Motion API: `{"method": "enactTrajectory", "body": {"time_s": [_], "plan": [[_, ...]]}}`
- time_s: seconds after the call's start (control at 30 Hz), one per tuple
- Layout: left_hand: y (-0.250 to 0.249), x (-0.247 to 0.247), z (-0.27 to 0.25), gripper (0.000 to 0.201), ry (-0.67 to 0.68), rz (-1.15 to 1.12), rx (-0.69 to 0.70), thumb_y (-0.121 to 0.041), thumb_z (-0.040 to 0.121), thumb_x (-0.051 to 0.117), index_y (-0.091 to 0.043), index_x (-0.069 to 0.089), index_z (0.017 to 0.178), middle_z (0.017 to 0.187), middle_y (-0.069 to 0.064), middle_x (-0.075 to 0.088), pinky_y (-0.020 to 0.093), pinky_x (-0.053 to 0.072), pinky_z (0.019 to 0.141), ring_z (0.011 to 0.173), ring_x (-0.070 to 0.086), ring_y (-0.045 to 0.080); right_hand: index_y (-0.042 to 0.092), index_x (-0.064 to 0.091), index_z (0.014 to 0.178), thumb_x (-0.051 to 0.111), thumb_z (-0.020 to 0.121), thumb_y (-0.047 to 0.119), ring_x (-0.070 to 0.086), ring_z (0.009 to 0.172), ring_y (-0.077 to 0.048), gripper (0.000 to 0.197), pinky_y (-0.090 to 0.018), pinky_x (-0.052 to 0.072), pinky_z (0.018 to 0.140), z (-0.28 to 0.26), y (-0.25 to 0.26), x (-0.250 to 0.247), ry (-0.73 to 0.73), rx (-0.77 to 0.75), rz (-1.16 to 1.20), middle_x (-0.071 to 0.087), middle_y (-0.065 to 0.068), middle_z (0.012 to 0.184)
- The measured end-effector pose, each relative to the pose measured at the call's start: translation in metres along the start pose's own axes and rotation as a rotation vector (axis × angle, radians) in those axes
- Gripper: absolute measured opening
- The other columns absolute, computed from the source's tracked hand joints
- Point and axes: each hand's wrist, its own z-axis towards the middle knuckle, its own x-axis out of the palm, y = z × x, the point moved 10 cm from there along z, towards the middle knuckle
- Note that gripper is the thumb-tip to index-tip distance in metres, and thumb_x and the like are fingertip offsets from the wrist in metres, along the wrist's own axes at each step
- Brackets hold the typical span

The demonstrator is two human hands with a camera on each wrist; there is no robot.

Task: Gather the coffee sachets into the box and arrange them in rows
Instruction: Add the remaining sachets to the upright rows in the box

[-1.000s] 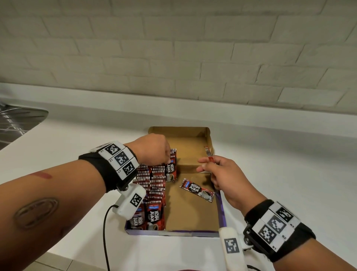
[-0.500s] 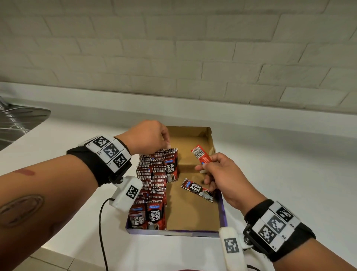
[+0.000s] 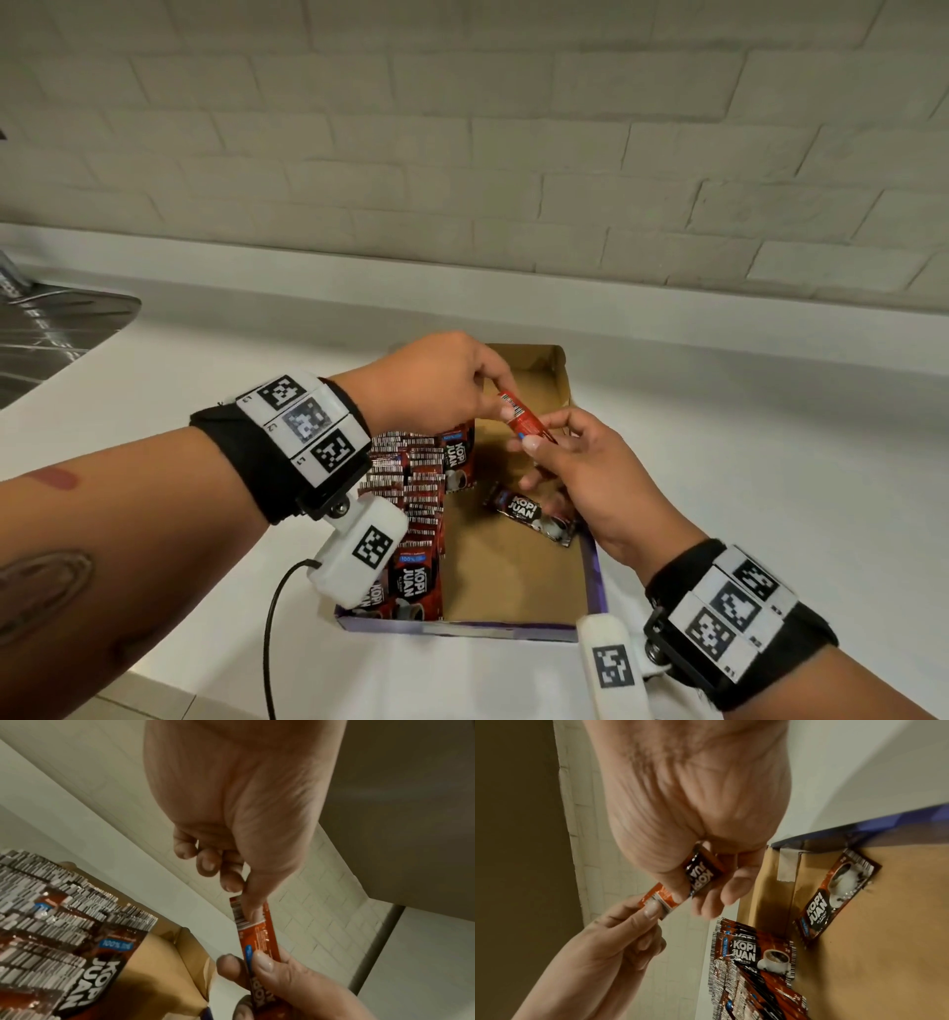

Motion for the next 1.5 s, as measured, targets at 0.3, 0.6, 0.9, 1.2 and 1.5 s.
{"method": "enactTrajectory", "body": {"time_s": [0.3, 0.6, 0.9, 1.2, 1.5], "plan": [[-0.048, 0.010, -0.016, 0.023, -0.042, 0.458, 0.196, -0.043, 0.091, 0.060, -0.045, 0.075, 0.108, 0.084, -0.010, 0.074, 0.025, 0.047, 0.066, 0.072, 0.057, 0.004, 0.000, 0.066, 0.114, 0.035, 0.096, 0.001, 0.074, 0.073, -0.027, 0.036, -0.047, 0.060, 0.080, 0.005, -0.012, 0.001, 0.062, 0.285, 0.426, 0.077, -0.017, 0.100], [-0.051, 0.018, -0.019, 0.041, -0.048, 0.547, 0.200, -0.070, 0.086, 0.054, -0.038, 0.074, 0.102, 0.084, -0.007, 0.073, 0.030, 0.050, 0.073, 0.080, 0.063, 0.015, 0.003, 0.067, 0.114, 0.049, 0.107, 0.018, 0.072, 0.067, -0.027, 0.024, -0.061, 0.050, 0.100, 0.005, -0.002, 0.006, 0.049, 0.212, 0.320, 0.076, -0.015, 0.084], [-0.029, 0.010, -0.009, 0.029, 0.024, 0.149, 0.085, -0.043, 0.092, 0.066, -0.039, 0.063, 0.120, 0.105, -0.012, 0.070, 0.014, 0.043, 0.071, 0.076, 0.061, -0.004, 0.011, 0.074, 0.101, 0.058, 0.104, 0.021, 0.067, 0.066, -0.020, 0.019, -0.027, 0.052, 0.060, -0.006, 0.008, 0.031, 0.253, 0.071, -0.161, 0.079, -0.013, 0.092], [-0.004, -0.006, -0.004, 0.010, -0.052, 0.115, -0.055, -0.037, 0.093, 0.068, -0.033, 0.059, 0.089, 0.087, -0.011, 0.063, 0.024, 0.041, 0.063, 0.076, 0.057, 0.004, 0.012, 0.077, 0.098, 0.073, 0.093, 0.018, 0.065, 0.081, -0.020, 0.009, -0.034, 0.051, 0.075, 0.003, 0.001, 0.028, 0.237, 0.054, -0.192, 0.077, -0.018, 0.101], [0.028, -0.011, -0.006, 0.017, -0.080, -0.287, -0.202, -0.027, 0.097, 0.065, -0.020, 0.071, 0.083, 0.075, -0.009, 0.076, 0.022, 0.042, 0.056, 0.061, 0.057, 0.009, 0.012, 0.076, 0.101, 0.066, 0.099, 0.014, 0.059, 0.074, -0.019, 0.011, -0.032, 0.049, 0.073, 0.004, 0.006, 0.018, 0.154, 0.022, -0.195, 0.080, -0.006, 0.090]]}}
